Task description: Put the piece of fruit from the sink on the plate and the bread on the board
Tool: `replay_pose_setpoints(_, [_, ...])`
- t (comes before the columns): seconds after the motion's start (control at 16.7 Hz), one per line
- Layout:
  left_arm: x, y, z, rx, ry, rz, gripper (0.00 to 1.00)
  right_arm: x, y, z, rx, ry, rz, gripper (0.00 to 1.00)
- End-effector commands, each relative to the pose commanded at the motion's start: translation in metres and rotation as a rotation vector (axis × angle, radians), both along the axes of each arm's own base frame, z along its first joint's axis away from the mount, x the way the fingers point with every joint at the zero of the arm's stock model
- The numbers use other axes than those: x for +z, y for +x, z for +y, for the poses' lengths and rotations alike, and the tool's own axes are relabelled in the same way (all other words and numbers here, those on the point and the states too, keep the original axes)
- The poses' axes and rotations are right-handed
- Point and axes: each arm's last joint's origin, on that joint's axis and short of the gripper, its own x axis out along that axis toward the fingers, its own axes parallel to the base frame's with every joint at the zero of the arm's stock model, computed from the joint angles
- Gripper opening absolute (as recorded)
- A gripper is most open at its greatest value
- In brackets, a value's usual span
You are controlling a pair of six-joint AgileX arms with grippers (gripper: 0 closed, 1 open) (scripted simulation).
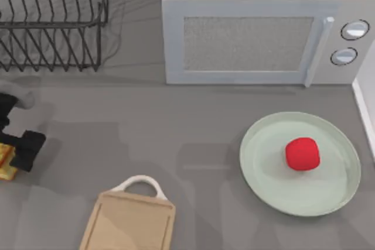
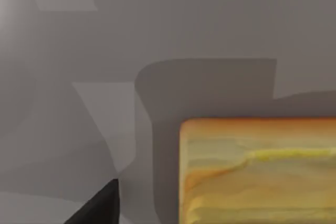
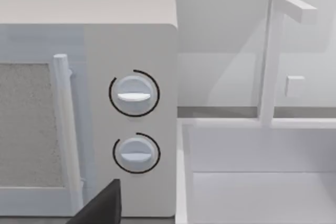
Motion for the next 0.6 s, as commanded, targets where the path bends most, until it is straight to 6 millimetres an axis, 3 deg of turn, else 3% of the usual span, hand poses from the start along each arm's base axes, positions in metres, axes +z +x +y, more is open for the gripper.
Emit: replay_pose_setpoints(0.6, [0.0000,0.0000,0.0000,0.000,0.000,0.000,0.17,0.0000,0.0000,0.0000,0.000,0.000,0.000,1.00])
